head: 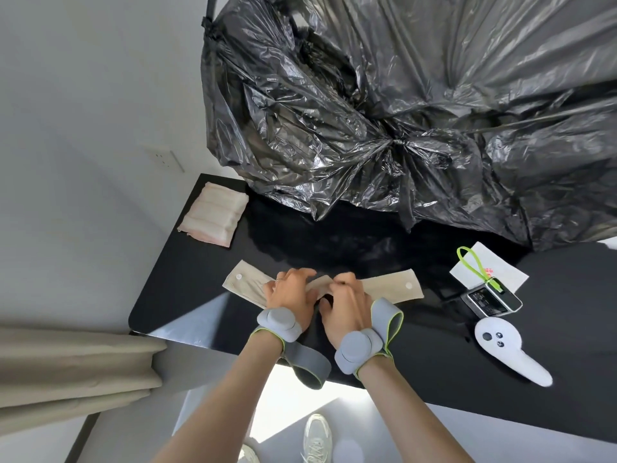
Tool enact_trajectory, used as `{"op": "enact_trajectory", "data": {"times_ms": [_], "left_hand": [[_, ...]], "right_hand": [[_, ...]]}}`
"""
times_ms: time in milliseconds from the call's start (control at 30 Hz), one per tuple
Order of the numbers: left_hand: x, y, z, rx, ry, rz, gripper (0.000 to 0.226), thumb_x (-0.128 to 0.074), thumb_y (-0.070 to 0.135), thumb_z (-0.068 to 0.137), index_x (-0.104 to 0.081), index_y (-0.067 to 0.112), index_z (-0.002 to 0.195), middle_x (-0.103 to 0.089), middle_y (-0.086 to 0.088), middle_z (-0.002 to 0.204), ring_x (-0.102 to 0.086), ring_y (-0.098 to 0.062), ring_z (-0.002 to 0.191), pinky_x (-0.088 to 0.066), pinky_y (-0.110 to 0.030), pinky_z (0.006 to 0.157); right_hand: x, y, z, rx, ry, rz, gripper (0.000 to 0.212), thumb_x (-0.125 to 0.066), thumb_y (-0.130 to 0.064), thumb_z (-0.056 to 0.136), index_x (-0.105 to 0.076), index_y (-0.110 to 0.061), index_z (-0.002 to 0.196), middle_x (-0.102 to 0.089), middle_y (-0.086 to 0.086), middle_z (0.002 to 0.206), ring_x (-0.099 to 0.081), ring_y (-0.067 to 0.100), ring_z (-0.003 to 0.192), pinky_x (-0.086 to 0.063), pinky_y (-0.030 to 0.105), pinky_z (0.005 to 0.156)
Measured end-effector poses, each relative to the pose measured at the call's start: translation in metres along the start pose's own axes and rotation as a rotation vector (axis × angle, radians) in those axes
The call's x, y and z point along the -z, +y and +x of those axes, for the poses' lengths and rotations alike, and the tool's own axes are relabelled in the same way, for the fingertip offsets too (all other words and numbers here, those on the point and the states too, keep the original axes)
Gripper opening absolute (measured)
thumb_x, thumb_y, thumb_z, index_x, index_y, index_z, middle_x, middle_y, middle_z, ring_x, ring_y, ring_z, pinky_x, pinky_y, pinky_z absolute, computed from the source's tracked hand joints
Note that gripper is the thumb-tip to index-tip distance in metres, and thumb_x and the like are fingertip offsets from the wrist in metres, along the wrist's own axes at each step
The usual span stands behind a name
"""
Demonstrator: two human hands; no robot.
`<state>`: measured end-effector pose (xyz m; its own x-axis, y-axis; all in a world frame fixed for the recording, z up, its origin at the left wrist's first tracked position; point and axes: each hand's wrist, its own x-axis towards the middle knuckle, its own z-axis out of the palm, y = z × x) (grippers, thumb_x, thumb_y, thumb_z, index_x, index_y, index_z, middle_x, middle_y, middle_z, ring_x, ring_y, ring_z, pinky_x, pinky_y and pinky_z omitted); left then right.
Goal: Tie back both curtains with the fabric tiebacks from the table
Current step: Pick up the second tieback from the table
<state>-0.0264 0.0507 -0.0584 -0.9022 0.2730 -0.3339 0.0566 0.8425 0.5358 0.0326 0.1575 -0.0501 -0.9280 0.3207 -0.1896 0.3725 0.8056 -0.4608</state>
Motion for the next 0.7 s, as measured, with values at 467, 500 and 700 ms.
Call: {"op": "enact_trajectory", "data": {"times_ms": [467, 500, 700], "left_hand": [[0.093, 0.044, -0.038, -0.129, 0.138, -0.623, 0.008, -0.063, 0.014, 0.089, -0.061, 0.008, 0.084, -0.06, -0.003, 0.07, -0.053, -0.01, 0.06, -0.045, -0.024, 0.056], [0.101, 0.046, -0.043, -0.14, 0.168, -0.64, 0.008, -0.062, 0.014, 0.09, -0.061, 0.008, 0.084, -0.06, -0.001, 0.07, -0.052, -0.004, 0.059, -0.044, -0.018, 0.054], [0.166, 0.049, -0.069, -0.221, 0.273, -0.728, 0.019, -0.061, 0.022, 0.097, -0.067, 0.021, 0.079, -0.069, 0.007, 0.069, -0.06, 0.0, 0.063, -0.047, -0.015, 0.059]], "right_hand": [[0.088, -0.056, -0.007, 0.143, 0.047, 0.531, 0.037, -0.063, -0.02, 0.087, -0.046, -0.028, 0.119, -0.06, -0.01, 0.1, -0.062, 0.013, 0.091, -0.056, 0.044, 0.08], [0.094, -0.066, -0.009, 0.182, 0.026, 0.546, 0.038, -0.062, -0.02, 0.089, -0.048, -0.028, 0.124, -0.062, -0.009, 0.106, -0.063, 0.013, 0.097, -0.056, 0.043, 0.085], [0.129, -0.124, -0.019, 0.341, 0.001, 0.563, 0.042, -0.054, -0.011, 0.093, -0.055, -0.02, 0.133, -0.067, -0.001, 0.126, -0.064, 0.013, 0.116, -0.052, 0.039, 0.1]]}}
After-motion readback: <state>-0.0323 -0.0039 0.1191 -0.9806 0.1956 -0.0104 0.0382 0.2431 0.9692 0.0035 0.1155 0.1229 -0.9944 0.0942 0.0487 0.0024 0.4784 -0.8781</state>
